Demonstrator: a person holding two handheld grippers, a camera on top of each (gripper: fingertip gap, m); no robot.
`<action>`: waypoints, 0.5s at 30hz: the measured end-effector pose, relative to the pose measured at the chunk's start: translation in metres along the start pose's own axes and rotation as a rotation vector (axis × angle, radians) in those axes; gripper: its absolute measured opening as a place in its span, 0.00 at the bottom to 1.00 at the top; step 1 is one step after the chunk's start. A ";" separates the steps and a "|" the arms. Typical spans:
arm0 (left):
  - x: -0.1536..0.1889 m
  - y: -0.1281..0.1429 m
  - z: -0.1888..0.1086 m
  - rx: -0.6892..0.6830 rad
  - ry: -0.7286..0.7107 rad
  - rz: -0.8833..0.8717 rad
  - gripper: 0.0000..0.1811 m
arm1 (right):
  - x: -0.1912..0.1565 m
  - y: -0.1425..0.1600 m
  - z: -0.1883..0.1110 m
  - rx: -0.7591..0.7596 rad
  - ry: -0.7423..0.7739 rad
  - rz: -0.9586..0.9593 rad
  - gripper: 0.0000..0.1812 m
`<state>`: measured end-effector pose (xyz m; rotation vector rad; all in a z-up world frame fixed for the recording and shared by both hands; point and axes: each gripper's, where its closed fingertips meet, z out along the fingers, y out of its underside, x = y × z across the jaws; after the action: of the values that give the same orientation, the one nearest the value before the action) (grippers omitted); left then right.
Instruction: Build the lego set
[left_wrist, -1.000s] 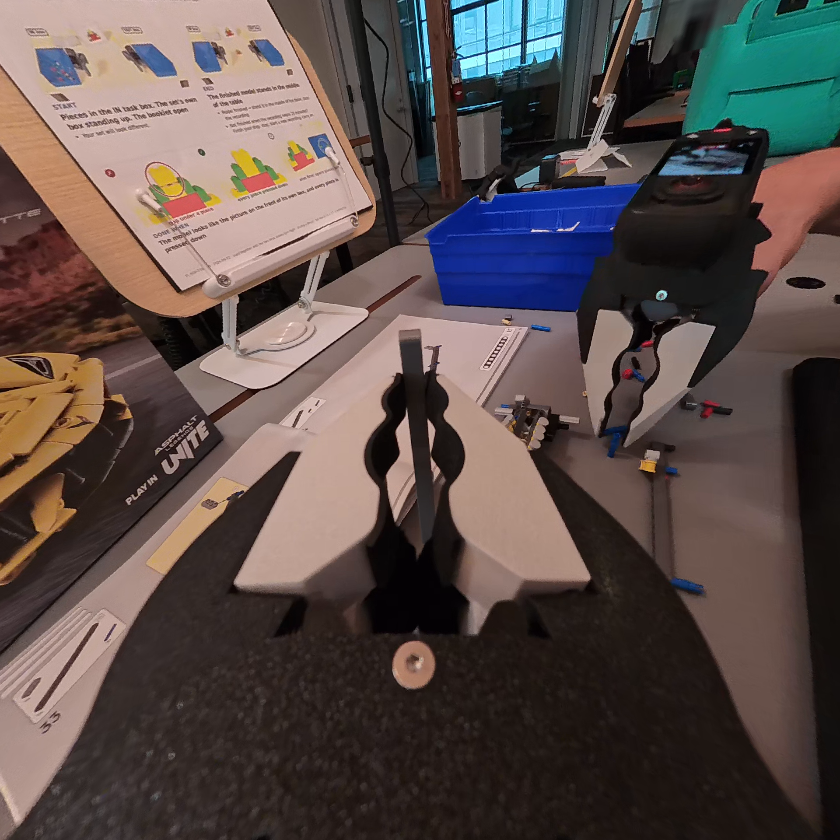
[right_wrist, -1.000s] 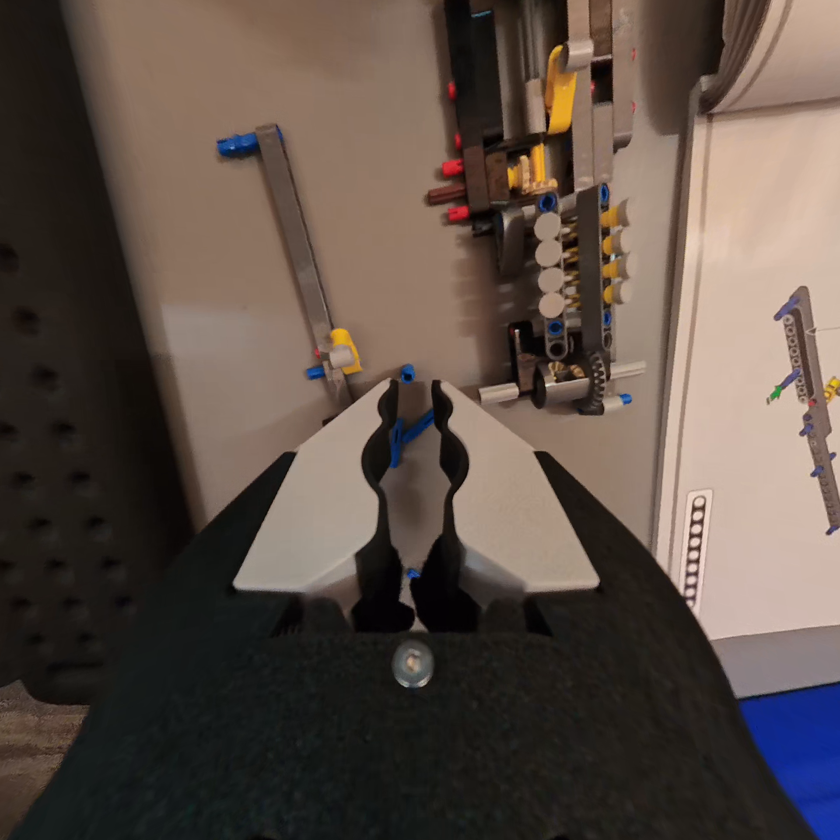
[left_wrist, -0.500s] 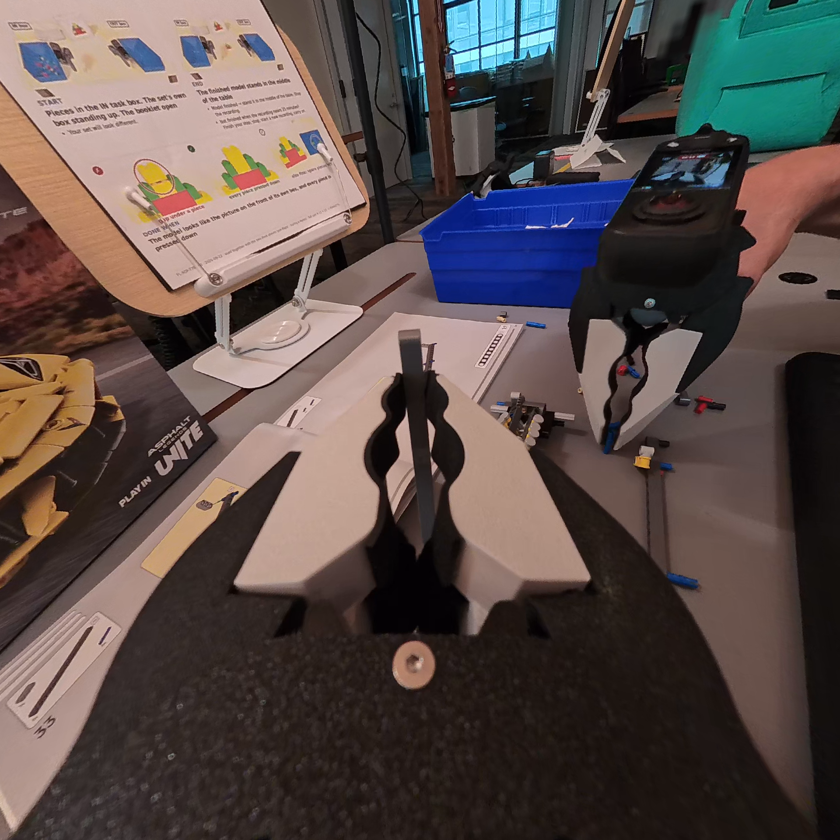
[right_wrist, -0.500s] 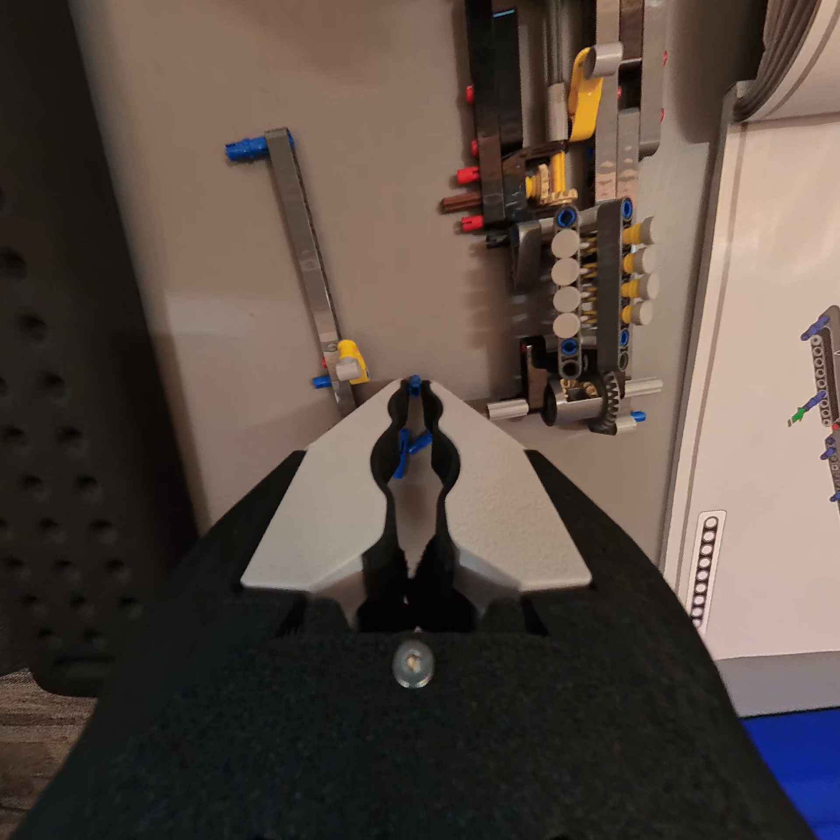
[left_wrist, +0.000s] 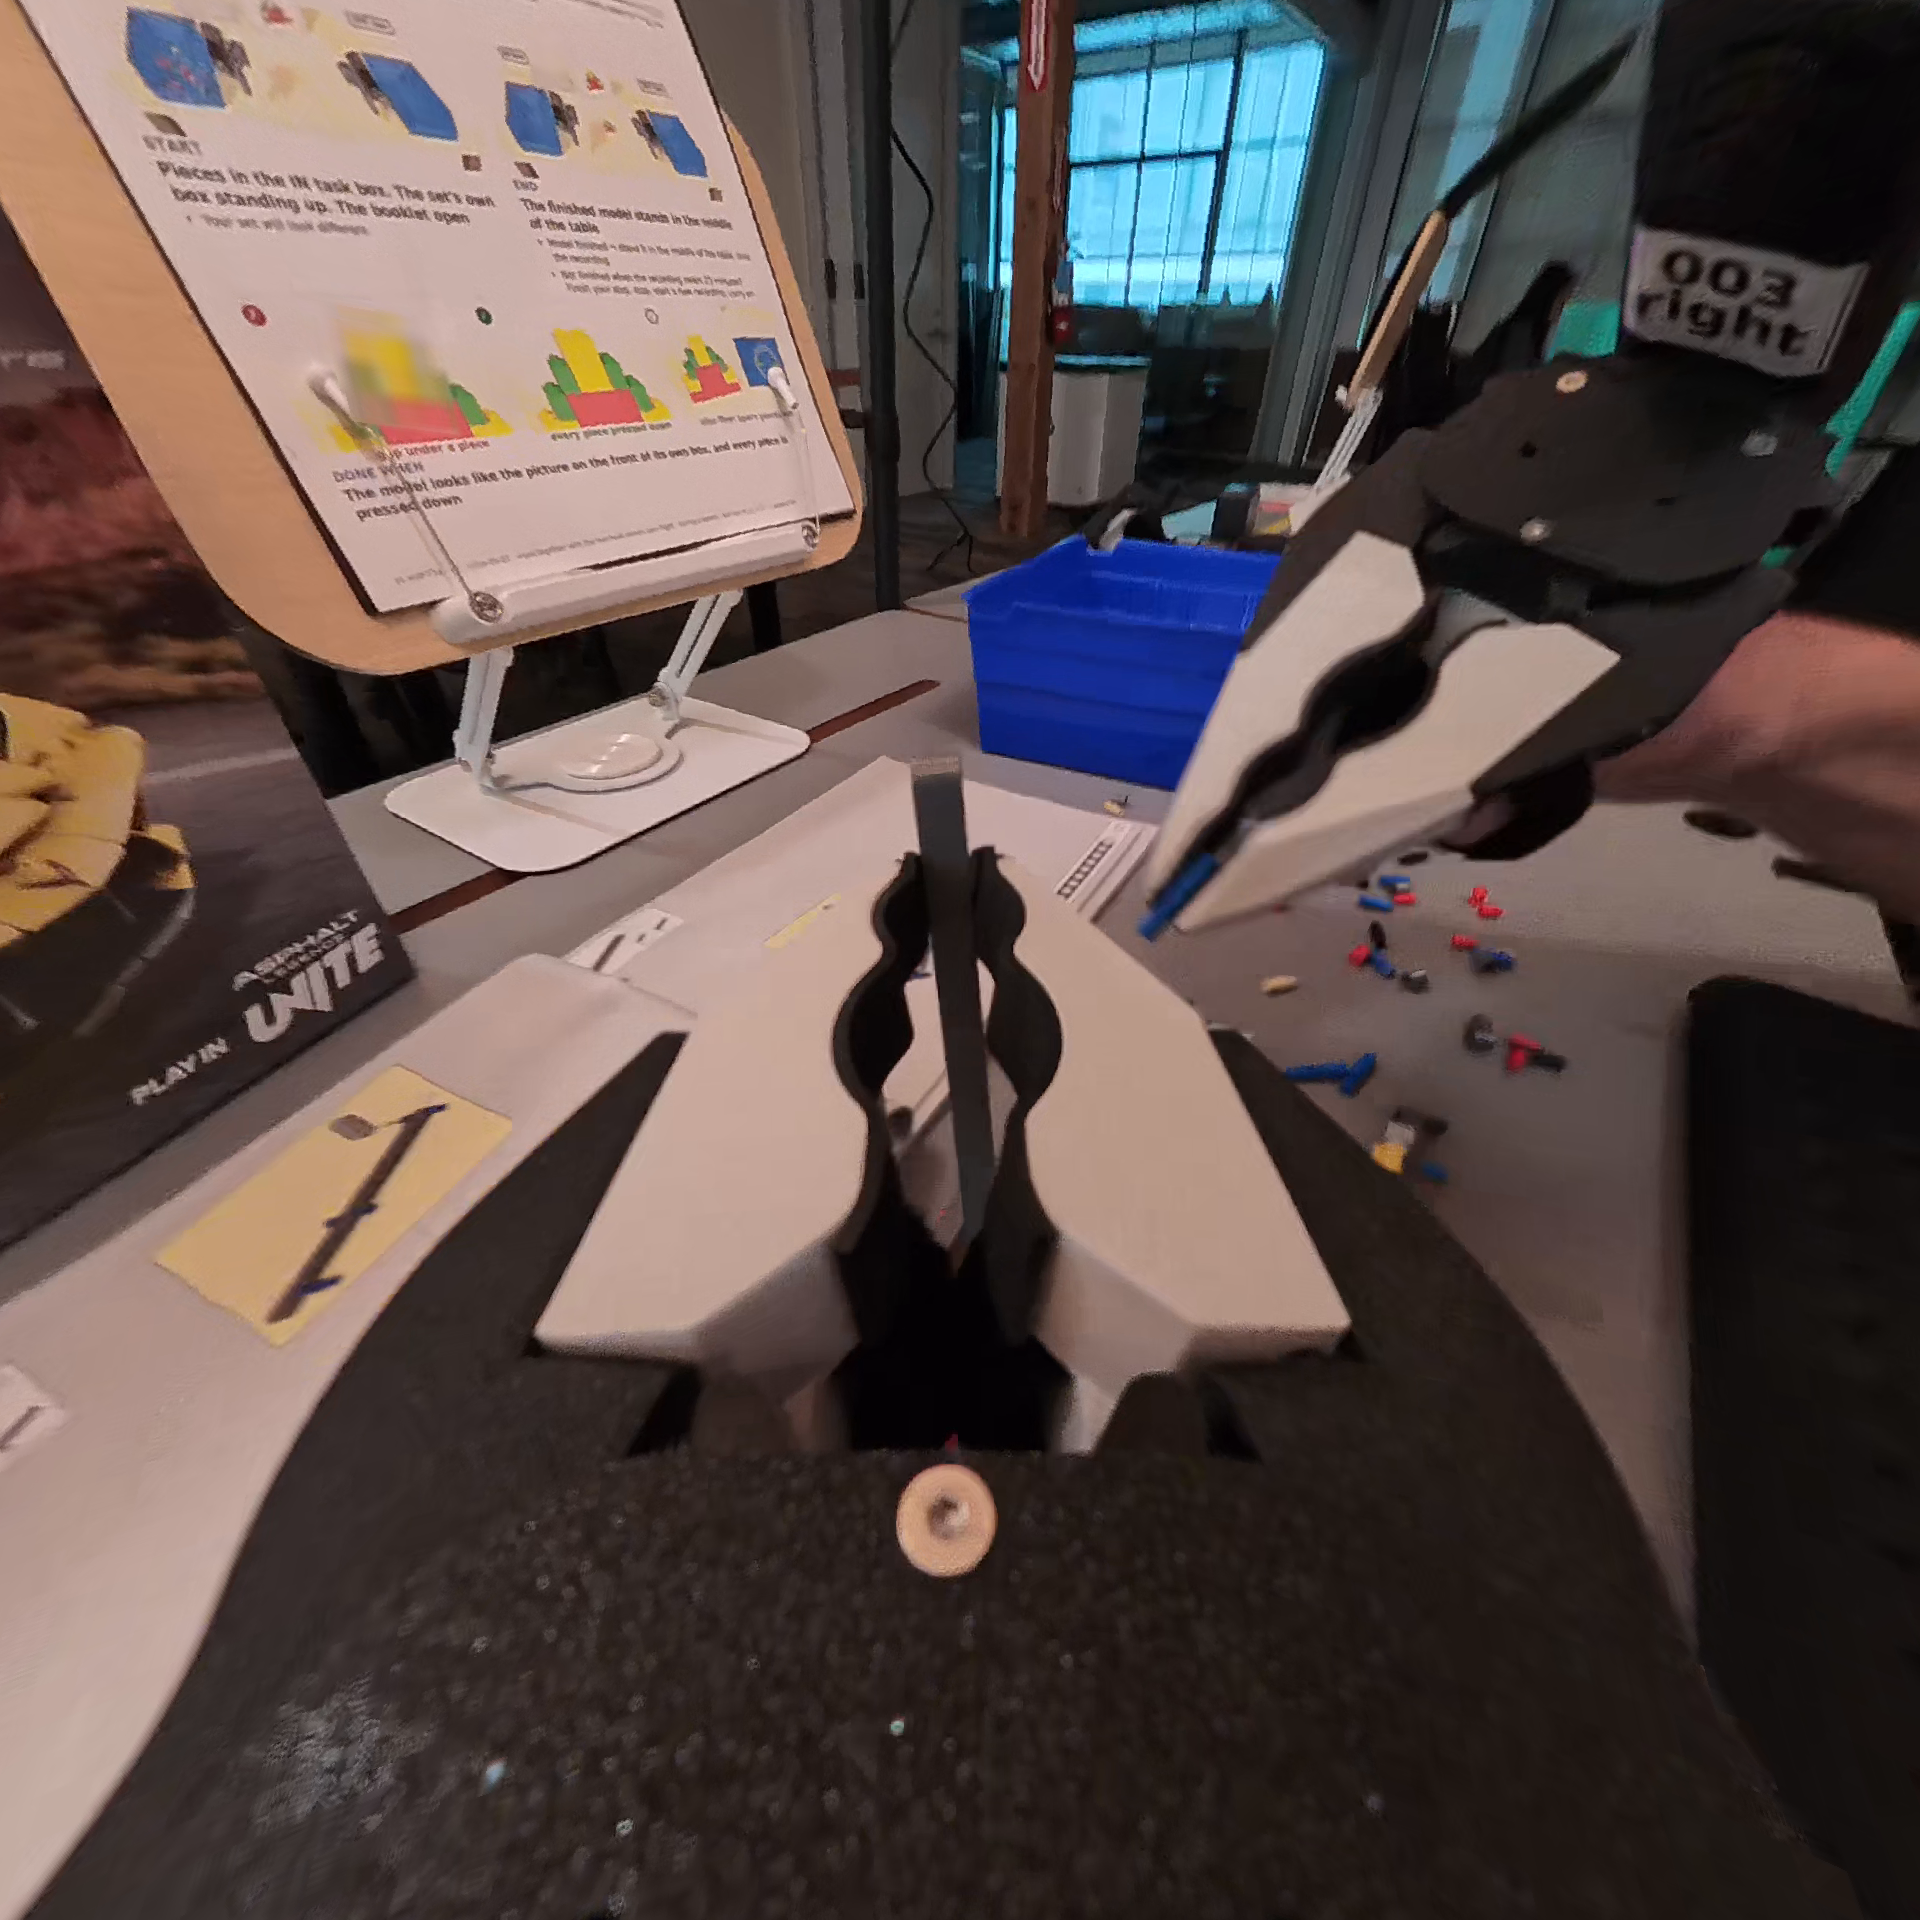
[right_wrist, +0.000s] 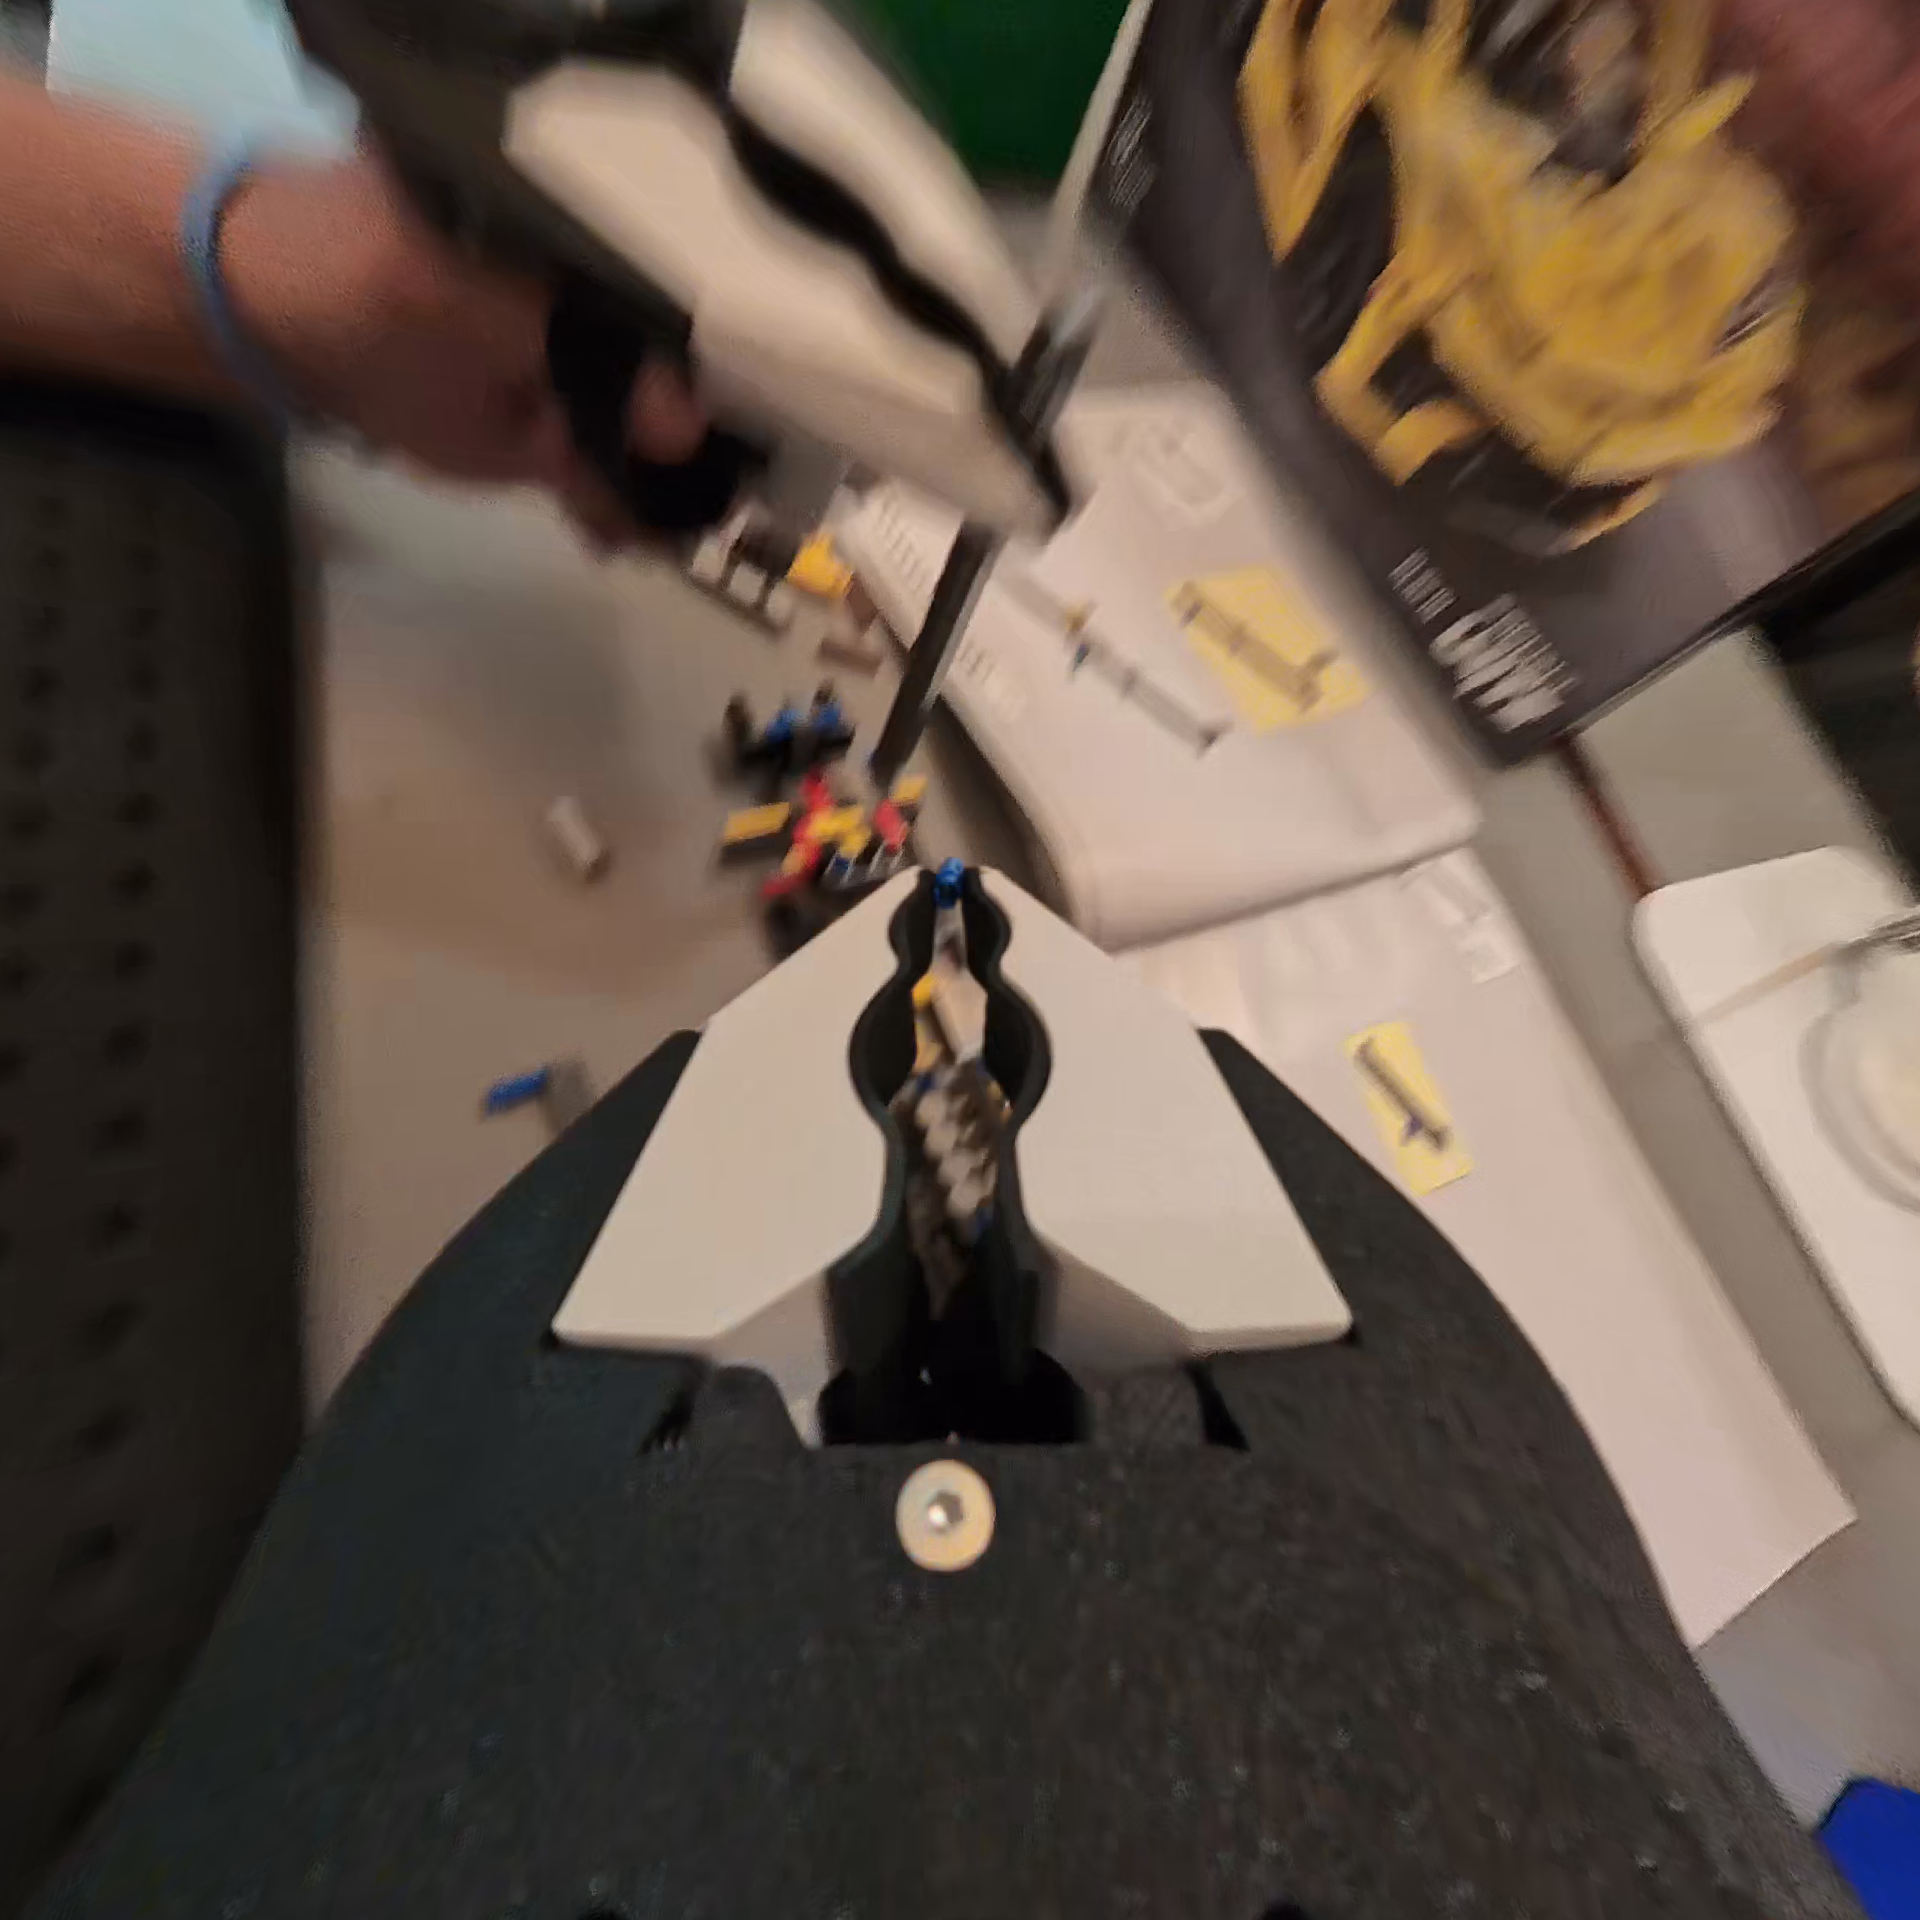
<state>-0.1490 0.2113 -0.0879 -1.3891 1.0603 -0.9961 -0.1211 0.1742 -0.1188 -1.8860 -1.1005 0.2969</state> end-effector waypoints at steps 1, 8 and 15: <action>0.005 0.001 0.001 0.016 -0.010 0.000 0.04 | 0.007 -0.016 -0.002 0.095 0.057 0.004 0.02; 0.003 -0.001 0.002 0.089 -0.063 -0.084 0.03 | 0.031 -0.067 -0.020 0.689 0.180 0.482 0.02; 0.000 -0.005 0.001 0.123 -0.024 -0.201 0.04 | 0.017 -0.070 0.001 0.574 0.338 0.305 0.02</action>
<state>-0.1476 0.2117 -0.0831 -1.4222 0.8390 -1.1674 -0.1522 0.2019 -0.0601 -1.5017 -0.4328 0.3986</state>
